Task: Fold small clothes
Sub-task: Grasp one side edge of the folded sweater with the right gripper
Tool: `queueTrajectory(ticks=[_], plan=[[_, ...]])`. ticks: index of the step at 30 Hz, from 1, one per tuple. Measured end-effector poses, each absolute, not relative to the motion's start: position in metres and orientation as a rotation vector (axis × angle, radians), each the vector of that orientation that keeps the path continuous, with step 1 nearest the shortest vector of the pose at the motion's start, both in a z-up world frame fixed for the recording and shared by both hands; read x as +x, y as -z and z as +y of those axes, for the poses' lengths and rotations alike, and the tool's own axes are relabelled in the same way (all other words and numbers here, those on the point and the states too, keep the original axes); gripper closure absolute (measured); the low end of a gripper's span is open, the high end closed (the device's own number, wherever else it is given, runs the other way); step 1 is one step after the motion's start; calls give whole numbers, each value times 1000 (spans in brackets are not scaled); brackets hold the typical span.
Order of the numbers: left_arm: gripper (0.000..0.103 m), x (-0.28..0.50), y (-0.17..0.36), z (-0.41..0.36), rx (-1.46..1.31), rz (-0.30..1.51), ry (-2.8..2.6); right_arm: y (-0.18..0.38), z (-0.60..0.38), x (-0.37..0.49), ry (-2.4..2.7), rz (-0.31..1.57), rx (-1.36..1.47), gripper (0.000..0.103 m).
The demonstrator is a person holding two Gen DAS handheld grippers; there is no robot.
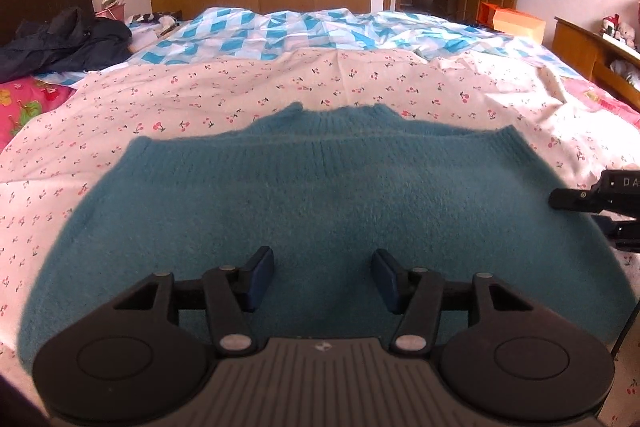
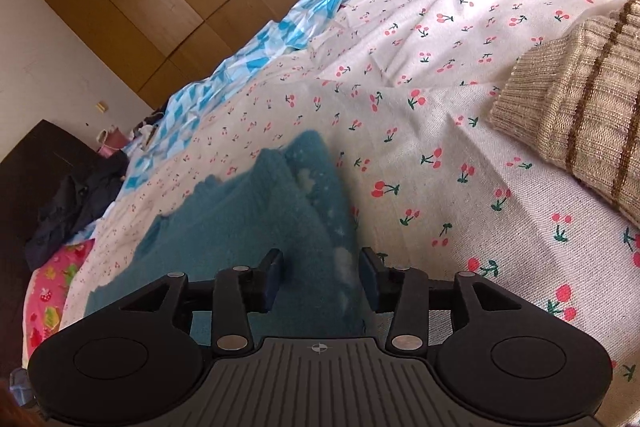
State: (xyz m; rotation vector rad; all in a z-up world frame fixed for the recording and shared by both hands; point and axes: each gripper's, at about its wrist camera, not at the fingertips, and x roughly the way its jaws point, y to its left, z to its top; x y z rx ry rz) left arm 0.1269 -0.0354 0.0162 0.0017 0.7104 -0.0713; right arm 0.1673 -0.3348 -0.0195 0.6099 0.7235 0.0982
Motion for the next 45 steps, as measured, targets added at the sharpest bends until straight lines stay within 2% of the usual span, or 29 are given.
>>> queueTrajectory(ticks=[6,13,25,31,41,45], plan=[[45,139,-27,-43,27,671,39,26,-347,166,-147,766,653,54],[44,143,-12,-68,127,689,64,34,-361,173,-162,769,771,54],[45,131,-15,-70,133,645,109,35,-366,178,-164,730,785,55],[45,126,-3,-89,255,611,163,37,-365,184,-169,744,772,55],[44,121,2,-84,240,597,243,49,-346,211,-271,799,749,51],[43,123,0,-77,202,605,262,49,-356,213,-338,819,829,49]])
